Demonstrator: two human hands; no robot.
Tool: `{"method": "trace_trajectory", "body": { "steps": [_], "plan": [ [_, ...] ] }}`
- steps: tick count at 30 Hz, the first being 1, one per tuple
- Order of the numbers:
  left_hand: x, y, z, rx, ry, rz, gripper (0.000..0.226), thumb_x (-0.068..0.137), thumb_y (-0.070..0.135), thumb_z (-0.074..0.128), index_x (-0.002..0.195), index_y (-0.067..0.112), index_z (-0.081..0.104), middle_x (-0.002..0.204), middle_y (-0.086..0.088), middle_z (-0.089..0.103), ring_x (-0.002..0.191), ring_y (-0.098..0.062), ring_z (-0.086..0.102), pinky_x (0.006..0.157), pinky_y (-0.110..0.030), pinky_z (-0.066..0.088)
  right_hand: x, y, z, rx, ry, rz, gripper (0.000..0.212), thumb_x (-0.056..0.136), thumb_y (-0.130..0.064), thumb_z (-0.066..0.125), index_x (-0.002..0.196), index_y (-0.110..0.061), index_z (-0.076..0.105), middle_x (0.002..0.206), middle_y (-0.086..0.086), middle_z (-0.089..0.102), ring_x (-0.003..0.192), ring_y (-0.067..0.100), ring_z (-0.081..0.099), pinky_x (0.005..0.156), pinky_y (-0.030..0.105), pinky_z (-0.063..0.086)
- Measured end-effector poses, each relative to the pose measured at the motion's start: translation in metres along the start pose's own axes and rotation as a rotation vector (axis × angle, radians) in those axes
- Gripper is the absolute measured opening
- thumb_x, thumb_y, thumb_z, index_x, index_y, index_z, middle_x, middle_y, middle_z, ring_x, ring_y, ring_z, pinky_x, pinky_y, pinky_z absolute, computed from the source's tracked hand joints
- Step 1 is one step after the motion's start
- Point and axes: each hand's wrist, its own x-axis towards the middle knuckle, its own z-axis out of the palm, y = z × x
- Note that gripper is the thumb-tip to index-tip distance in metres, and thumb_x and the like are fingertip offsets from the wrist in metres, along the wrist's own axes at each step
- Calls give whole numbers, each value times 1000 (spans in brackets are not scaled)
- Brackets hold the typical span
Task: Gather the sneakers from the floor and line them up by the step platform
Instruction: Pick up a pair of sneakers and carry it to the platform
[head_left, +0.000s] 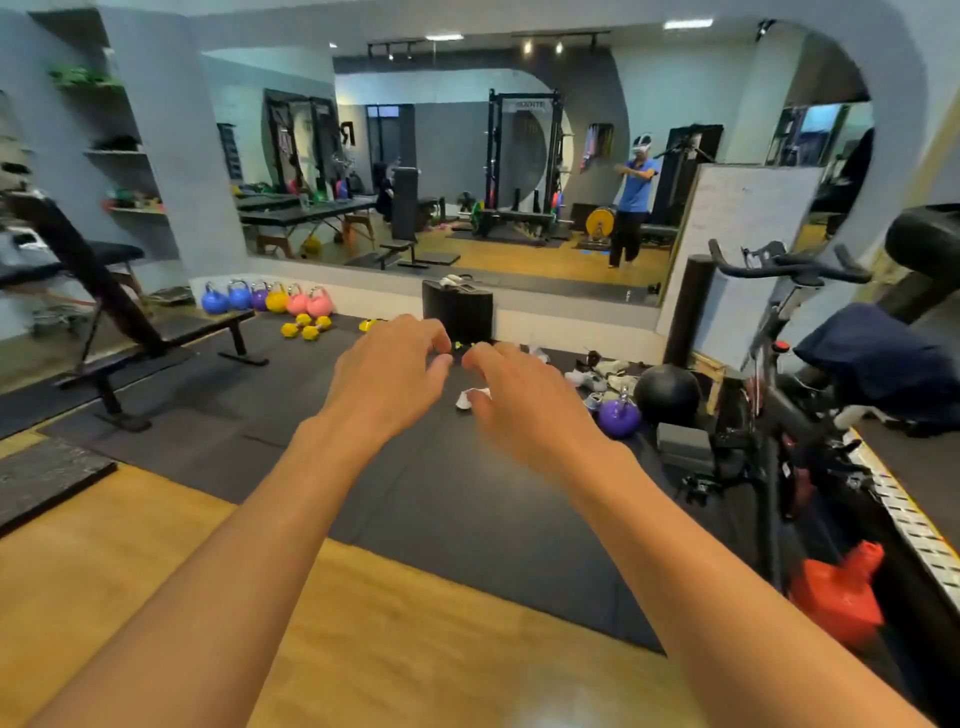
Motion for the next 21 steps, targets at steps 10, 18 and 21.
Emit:
{"method": "trace_trajectory", "body": {
  "steps": [10,18,21],
  "plan": [
    [208,-87,119,-39,-22,102,18,93,24,53,107,22,65,110,-3,63,105,-26,56,81,-41,48,215,111,72,-14,89,101,30,94,-22,51,124,-23,52,119,0,59,105,24,56,86,46,48],
    [373,-175,183,29,-39,93,17,95,24,55,106,19,66,108,-6,64,102,-28,57,80,-42,47,395,178,148,-17,2,59,29,94,-22,53,123,-22,52,120,2,58,106,24,55,88,45,48],
    [433,-214,216,55,-57,84,16,95,26,53,105,20,65,109,-6,63,102,-27,56,77,-40,47,462,200,181,-35,-37,60,29,94,-23,53,123,-22,53,120,2,58,106,24,56,88,44,49]
  ]
}}
